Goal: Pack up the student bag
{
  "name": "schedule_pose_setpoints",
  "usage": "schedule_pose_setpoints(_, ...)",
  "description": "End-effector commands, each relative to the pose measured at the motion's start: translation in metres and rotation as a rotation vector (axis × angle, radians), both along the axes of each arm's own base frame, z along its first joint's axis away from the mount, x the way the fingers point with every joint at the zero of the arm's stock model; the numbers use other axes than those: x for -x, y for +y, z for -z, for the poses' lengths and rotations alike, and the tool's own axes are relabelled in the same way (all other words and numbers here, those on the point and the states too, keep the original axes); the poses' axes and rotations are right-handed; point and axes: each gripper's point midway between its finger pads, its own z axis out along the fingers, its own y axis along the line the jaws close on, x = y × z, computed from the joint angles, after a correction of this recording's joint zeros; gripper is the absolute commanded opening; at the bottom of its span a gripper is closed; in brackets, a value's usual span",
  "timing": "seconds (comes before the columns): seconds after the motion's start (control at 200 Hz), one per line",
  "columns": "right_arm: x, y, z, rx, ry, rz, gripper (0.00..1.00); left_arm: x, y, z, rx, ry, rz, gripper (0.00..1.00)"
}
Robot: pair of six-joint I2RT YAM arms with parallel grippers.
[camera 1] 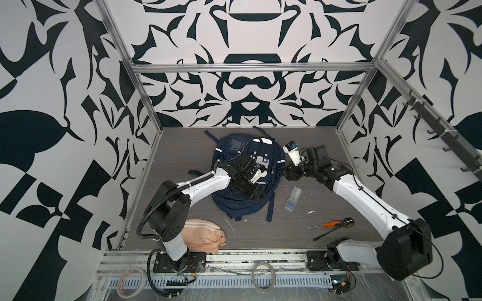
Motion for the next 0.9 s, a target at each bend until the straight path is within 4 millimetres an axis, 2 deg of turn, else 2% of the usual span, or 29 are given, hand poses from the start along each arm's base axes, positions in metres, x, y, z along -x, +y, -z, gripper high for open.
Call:
schedule_pose_setpoints(0.0,-0.015,0.018,0.009,-0.016,0.061,-0.072,0.71,-0.001,0.006,-0.043,0.111,0.061,-0.068,0.76)
schedule_pose_setpoints(0.045,-0.028,0.022,0.014,-0.011,0.083,-0.07,0.71,-0.007,0.012,-0.047,0.125,0.078,-0.104,0.8)
schedule_pose_setpoints(0.17,-0.064,0.022,0.044,-0.024,0.184,-0.003,0.71,-0.025,0.037,-0.047,0.103,0.117,-0.197,0.8)
schedule_pose_setpoints(0.275,-0.078,0.029,0.06,-0.037,0.273,0.006,0.69,-0.032,0.052,-0.048,0.088,0.1,-0.25,0.8)
schedule_pose_setpoints(0.435,-0.084,0.026,0.078,0.002,0.36,0.045,0.63,-0.028,0.06,-0.044,0.082,0.099,-0.293,0.8)
schedule_pose_setpoints(0.58,-0.08,0.027,0.088,0.001,0.405,0.048,0.58,-0.027,0.061,-0.039,0.093,0.109,-0.32,0.81)
schedule_pose_setpoints(0.735,-0.077,0.031,0.101,-0.013,0.446,0.04,0.57,-0.033,0.059,-0.037,0.09,0.123,-0.332,0.81)
schedule_pose_setpoints(0.895,-0.074,0.027,0.116,0.018,0.473,0.049,0.48,-0.041,0.065,-0.035,0.095,0.15,-0.389,0.81)
